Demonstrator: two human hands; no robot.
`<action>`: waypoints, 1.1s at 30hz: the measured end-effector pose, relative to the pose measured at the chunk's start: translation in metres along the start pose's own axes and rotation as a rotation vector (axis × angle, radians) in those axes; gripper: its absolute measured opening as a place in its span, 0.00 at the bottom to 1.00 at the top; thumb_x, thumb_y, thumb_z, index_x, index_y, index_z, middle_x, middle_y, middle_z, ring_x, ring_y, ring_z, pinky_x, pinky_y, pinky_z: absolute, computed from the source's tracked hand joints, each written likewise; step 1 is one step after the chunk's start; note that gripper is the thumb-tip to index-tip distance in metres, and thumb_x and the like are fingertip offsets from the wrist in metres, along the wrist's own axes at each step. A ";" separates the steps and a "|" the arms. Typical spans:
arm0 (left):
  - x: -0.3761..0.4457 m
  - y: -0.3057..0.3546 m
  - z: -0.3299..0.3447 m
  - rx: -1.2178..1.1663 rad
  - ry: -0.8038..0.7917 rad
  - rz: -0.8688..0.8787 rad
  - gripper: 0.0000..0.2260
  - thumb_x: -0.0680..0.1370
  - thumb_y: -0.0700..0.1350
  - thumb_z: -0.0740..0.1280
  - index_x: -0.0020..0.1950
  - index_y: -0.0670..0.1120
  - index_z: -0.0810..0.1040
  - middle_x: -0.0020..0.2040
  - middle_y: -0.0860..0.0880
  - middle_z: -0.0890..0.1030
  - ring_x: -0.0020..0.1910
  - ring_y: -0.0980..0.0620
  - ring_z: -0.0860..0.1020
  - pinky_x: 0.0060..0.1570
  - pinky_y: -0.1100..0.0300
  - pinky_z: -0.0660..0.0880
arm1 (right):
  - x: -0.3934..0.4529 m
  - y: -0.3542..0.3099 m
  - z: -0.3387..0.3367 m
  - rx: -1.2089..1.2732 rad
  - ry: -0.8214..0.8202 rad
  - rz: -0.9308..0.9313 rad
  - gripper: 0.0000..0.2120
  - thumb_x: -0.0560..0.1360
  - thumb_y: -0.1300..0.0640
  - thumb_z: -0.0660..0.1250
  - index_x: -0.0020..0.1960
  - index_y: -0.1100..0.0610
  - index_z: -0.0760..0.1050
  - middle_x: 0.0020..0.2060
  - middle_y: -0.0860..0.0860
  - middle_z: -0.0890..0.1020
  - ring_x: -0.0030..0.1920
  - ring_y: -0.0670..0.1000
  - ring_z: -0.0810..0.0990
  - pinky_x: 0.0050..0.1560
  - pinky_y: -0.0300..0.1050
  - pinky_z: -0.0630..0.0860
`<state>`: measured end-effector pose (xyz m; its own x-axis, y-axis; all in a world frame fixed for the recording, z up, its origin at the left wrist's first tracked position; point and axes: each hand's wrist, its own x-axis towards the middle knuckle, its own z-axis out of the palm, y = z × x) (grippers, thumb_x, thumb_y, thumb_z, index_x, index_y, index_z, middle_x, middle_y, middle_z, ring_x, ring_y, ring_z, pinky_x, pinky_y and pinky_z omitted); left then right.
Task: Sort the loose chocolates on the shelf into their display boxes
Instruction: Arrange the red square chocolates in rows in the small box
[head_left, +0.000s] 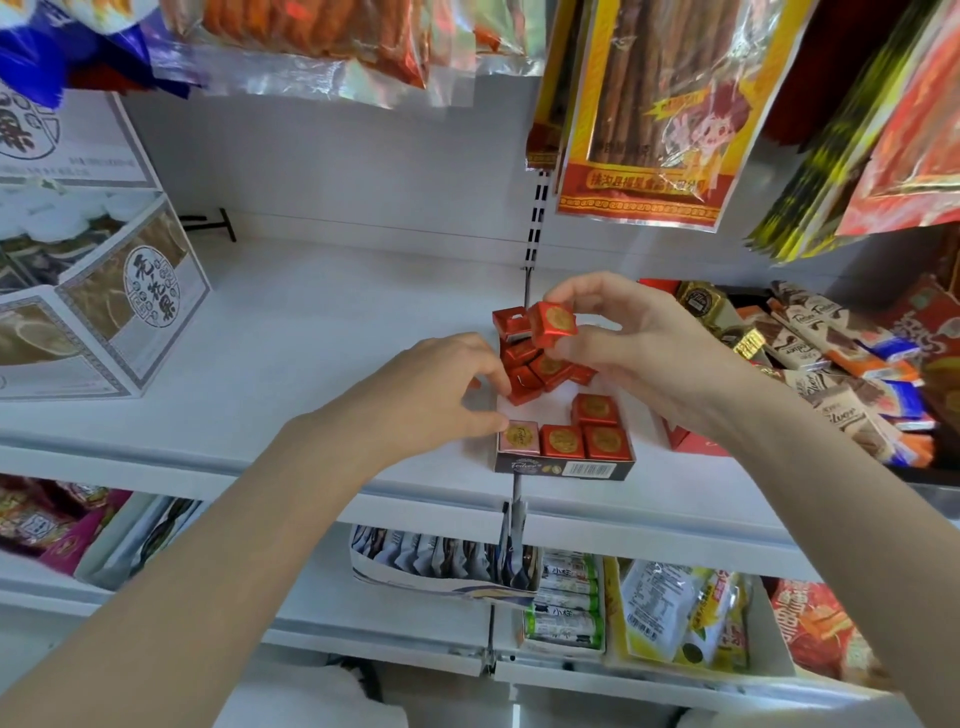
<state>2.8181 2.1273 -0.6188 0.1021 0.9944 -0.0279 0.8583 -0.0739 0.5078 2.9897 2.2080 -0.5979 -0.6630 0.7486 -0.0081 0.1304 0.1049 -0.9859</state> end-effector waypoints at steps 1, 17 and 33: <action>0.000 0.000 0.000 -0.007 0.002 -0.003 0.10 0.72 0.48 0.70 0.52 0.51 0.79 0.54 0.54 0.75 0.53 0.54 0.73 0.58 0.54 0.70 | -0.001 -0.002 -0.001 0.098 -0.006 0.007 0.10 0.68 0.65 0.68 0.49 0.57 0.76 0.48 0.52 0.80 0.47 0.51 0.82 0.51 0.45 0.80; -0.001 0.001 0.001 -0.004 0.010 -0.014 0.09 0.72 0.48 0.70 0.52 0.52 0.78 0.56 0.55 0.75 0.54 0.56 0.74 0.55 0.61 0.69 | 0.004 0.007 0.008 -1.004 -0.085 -0.045 0.11 0.70 0.60 0.70 0.52 0.54 0.76 0.49 0.50 0.78 0.50 0.50 0.78 0.51 0.43 0.76; -0.002 0.000 0.000 -0.019 0.004 -0.013 0.09 0.72 0.49 0.70 0.52 0.52 0.78 0.56 0.55 0.75 0.53 0.56 0.73 0.57 0.57 0.70 | 0.007 0.008 -0.001 -1.122 -0.054 -0.154 0.08 0.74 0.60 0.65 0.50 0.54 0.81 0.44 0.46 0.74 0.39 0.41 0.70 0.45 0.35 0.71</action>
<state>2.8181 2.1253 -0.6190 0.0888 0.9955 -0.0315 0.8500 -0.0593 0.5235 2.9872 2.2145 -0.6054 -0.7569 0.6501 0.0663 0.6136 0.7420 -0.2701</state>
